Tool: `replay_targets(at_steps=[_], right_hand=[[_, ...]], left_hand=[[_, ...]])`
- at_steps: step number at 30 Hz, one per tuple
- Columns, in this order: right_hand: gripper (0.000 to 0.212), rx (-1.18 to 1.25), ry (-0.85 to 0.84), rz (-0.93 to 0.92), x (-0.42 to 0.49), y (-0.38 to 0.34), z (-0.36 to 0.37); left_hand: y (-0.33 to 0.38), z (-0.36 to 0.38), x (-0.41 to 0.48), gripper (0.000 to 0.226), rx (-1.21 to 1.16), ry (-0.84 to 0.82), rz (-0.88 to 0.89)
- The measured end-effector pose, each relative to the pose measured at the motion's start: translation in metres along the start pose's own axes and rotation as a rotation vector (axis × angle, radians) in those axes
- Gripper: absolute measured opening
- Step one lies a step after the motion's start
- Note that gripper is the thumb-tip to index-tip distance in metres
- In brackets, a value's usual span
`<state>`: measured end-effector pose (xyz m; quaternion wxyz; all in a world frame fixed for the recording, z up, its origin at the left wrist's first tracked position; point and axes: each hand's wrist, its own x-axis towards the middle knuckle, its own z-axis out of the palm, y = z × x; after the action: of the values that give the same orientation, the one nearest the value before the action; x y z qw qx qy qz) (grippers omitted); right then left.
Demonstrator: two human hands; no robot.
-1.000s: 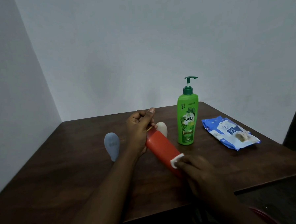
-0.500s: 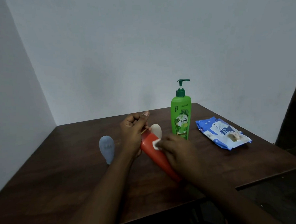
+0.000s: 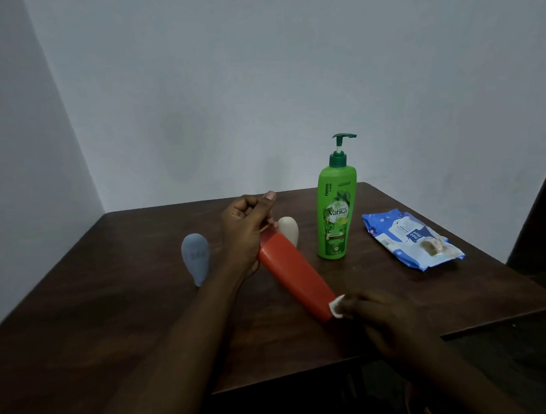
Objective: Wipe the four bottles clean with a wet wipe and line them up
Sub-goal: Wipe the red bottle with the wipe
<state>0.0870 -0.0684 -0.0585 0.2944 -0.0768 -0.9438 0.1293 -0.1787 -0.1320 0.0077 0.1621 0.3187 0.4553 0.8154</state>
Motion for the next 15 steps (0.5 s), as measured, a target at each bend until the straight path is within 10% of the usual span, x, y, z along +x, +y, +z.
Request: replay_targets(at_steps=[15], right_hand=[[0.031, -0.074, 0.107, -0.170, 0.120, -0.045, 0.012]], left_hand=[[-0.003, 0.002, -0.002, 0.026, -0.028, -0.005, -0.006]])
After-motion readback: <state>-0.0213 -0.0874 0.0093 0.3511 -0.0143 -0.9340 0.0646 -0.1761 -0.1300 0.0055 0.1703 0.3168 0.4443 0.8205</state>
